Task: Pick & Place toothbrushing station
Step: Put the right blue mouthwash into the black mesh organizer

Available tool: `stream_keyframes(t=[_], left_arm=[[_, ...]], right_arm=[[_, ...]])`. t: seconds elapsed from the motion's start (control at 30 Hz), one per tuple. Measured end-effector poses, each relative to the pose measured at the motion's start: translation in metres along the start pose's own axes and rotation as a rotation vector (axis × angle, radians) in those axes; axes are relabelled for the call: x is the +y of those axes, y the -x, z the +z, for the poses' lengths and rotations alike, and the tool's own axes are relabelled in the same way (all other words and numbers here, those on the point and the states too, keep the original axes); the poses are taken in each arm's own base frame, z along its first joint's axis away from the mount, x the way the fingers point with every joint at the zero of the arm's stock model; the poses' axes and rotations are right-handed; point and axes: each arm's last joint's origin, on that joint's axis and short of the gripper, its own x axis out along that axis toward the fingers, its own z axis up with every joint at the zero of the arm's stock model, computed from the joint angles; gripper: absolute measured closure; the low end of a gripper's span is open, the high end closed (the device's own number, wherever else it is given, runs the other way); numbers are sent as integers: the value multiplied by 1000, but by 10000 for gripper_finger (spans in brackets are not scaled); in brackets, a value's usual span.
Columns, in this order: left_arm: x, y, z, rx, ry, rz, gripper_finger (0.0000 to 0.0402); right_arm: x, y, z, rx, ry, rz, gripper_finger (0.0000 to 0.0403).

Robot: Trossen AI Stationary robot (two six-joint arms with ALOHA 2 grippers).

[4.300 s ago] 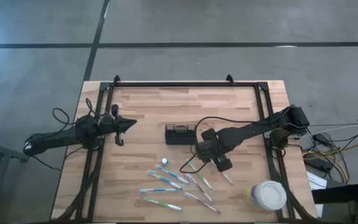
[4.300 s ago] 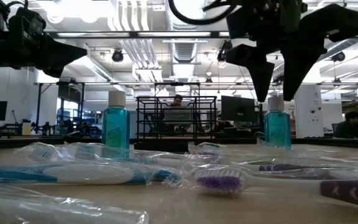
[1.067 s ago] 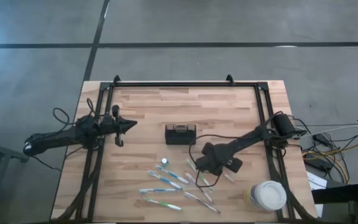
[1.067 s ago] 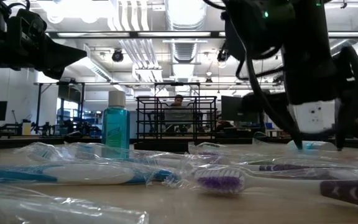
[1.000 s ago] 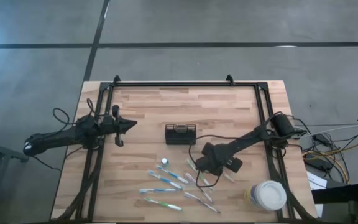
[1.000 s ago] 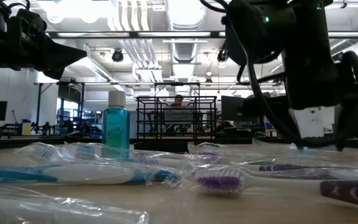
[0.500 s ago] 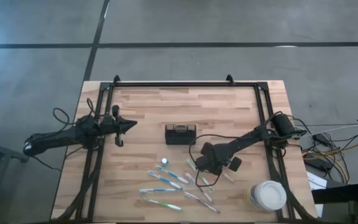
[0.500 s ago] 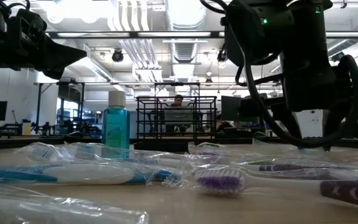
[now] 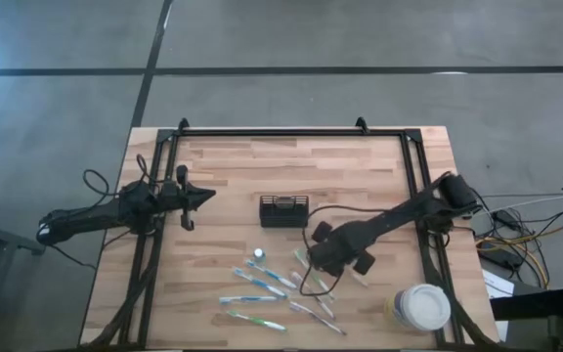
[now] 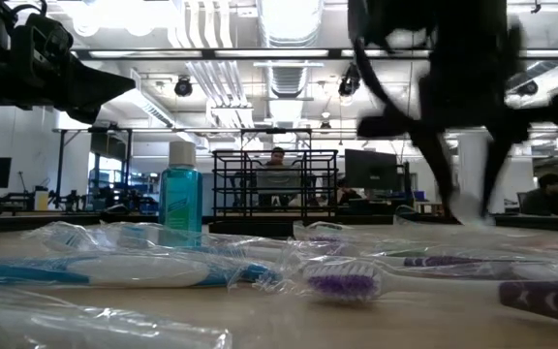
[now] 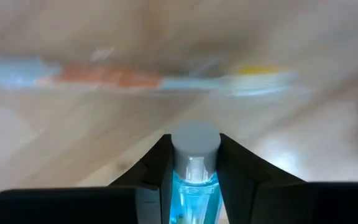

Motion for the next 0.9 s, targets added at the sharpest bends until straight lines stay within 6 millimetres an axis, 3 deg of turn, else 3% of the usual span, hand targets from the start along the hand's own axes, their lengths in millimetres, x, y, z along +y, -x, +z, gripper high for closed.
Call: stream_keyframes(t=[0.13, 0.27, 0.4, 0.5, 0.6, 0.77, 0.9], left_arm=[[0, 0, 0, -1, 0, -1, 390], [0, 0, 0, -3, 2, 0, 390], [0, 0, 0, -5, 4, -1, 390], [0, 0, 1, -6, 4, -1, 390], [0, 0, 1, -9, 4, -1, 390], [0, 0, 1, -9, 4, 0, 390], [0, 0, 1, -9, 4, 0, 390]], right_arm=[[-9, 38, 0, -164, -93, -175, 317], [-21, 90, -8, -483, -240, -362, 317], [-32, 136, -28, -829, -348, -512, 317], [-35, 158, -48, -1034, -396, -579, 317], [-39, 159, -66, -1178, -446, -586, 317], [-50, 132, -86, -1327, -560, -593, 317], [-59, 106, -90, -1379, -610, -566, 317]])
